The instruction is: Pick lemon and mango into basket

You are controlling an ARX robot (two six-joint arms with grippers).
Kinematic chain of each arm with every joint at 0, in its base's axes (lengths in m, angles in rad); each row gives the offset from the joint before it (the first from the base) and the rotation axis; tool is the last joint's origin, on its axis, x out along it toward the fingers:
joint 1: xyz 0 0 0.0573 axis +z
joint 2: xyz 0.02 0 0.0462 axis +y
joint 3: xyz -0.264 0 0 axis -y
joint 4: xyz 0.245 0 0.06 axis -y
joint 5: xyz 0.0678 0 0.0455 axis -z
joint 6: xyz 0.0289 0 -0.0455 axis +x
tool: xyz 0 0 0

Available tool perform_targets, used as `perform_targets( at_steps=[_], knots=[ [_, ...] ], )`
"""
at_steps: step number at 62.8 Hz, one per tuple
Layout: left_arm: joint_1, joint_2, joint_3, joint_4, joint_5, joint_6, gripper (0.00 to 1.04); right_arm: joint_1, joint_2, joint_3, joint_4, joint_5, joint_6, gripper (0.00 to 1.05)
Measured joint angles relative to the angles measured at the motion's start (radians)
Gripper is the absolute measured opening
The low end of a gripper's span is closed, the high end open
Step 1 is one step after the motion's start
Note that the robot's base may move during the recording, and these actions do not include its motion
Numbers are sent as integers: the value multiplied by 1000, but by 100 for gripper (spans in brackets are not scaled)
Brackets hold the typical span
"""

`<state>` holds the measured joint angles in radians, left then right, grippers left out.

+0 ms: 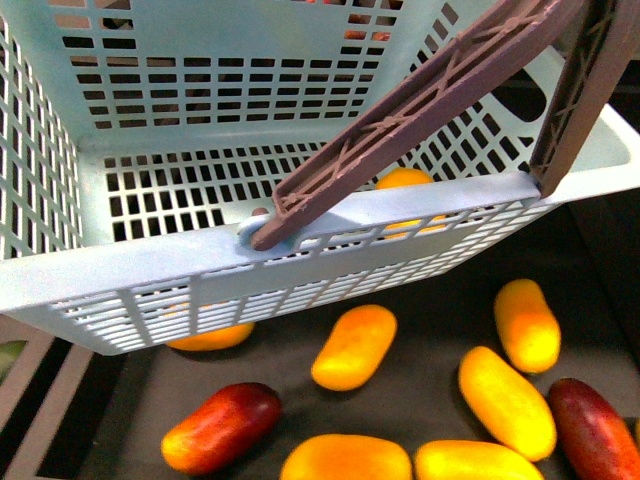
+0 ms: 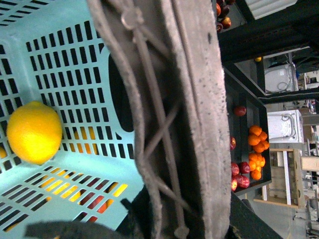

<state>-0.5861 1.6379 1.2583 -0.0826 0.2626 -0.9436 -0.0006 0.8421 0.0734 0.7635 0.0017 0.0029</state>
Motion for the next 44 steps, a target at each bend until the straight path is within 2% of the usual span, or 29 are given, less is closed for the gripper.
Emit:
perform_targets(
  at_steps=[37,38,39,41,44],
  knots=[
    [22,-4,0,0,-24,2,13,2,-1,0,0,-5,0,96],
    [21,-4,0,0,-25,7,13,5,-2,5,-21,18,16,96],
    [20,-4,0,0,-24,10,13,15,-2,28,-103,71,52,96],
    [15,-3,0,-1,-21,16,12,15,18,118,-359,187,165,96],
    [11,-3,0,-1,-11,9,12,-22,85,206,-587,223,299,96]
  ],
)
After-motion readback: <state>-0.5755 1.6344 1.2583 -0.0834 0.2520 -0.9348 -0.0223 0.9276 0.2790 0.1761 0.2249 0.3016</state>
